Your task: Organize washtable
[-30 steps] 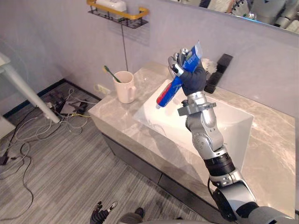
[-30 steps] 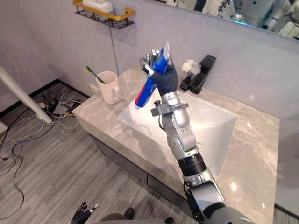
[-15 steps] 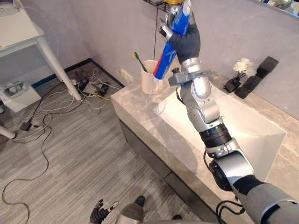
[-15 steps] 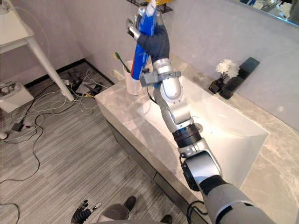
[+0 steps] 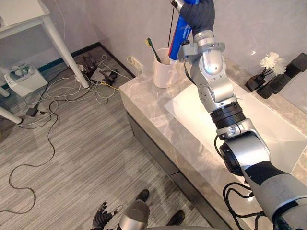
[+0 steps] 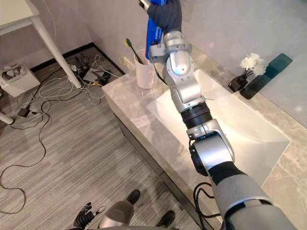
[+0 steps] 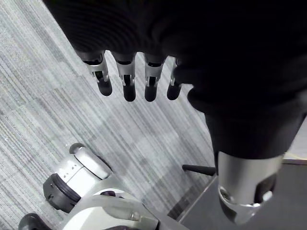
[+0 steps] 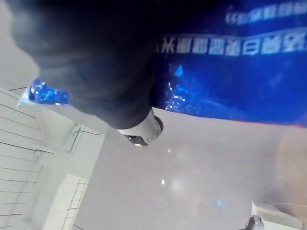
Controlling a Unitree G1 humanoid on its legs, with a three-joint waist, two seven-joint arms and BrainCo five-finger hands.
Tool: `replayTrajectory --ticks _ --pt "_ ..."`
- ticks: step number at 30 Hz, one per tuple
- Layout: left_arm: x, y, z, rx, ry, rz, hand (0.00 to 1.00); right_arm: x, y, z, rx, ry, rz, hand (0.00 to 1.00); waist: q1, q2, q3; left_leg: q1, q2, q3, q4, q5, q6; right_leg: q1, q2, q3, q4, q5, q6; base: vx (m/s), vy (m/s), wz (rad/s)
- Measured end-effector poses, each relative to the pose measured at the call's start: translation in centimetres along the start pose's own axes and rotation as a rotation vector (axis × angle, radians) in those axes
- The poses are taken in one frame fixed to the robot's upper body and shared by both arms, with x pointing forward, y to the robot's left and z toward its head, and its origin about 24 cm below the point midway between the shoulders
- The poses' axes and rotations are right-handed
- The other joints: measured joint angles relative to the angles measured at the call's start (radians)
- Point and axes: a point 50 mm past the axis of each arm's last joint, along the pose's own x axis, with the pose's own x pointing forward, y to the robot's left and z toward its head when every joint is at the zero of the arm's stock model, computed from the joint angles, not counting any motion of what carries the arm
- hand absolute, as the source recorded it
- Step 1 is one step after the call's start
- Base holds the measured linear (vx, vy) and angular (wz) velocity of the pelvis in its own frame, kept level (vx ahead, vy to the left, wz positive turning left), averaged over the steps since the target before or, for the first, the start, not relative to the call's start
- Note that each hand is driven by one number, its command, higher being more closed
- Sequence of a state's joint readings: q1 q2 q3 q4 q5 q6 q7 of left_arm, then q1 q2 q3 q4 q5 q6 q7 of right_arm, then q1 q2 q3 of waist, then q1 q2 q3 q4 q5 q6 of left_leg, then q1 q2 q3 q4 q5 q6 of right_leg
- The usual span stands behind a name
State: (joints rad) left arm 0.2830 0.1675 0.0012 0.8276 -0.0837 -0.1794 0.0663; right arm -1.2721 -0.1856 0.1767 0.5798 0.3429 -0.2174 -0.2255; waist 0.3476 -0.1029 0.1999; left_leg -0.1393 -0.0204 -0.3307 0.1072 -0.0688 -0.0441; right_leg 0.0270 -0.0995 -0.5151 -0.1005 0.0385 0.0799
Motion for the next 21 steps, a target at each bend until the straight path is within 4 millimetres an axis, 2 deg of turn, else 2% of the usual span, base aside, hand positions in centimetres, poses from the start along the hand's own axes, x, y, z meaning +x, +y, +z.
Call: replayTrajectory --ticks 7,17,21 --pt "0.0 0.1 -0.1 0.014 0.004 -0.002 0.0 0.9 -0.7 0.2 -0.018 0.013 -0.045 1.0 0.021 -0.001 0.002 -0.023 0.0 -0.014 0.005 0.0 0.0 -0.014 0.004 -0.013 0.0 -0.003 -0.003 0.01 0.009 0.05" --pt "0.0 0.1 -0.2 0.05 0.009 -0.018 0.0 1.6 -1.4 -0.5 -0.052 0.071 -0.086 1.0 0.024 -0.002 0.018 -0.03 0.001 -0.025 0.014 -0.002 -0.003 -0.012 0.009 -0.028 0.0 -0.007 -0.006 0.0 0.004 0.02" --pt "-0.2 0.1 -1.0 0.057 0.042 -0.019 0.0 1.8 -1.4 -0.4 -0.056 0.075 -0.089 1.0 0.027 -0.001 0.029 -0.034 0.002 -0.029 0.015 -0.002 -0.003 -0.013 0.01 -0.033 0.0 -0.009 -0.008 0.0 0.013 0.04"
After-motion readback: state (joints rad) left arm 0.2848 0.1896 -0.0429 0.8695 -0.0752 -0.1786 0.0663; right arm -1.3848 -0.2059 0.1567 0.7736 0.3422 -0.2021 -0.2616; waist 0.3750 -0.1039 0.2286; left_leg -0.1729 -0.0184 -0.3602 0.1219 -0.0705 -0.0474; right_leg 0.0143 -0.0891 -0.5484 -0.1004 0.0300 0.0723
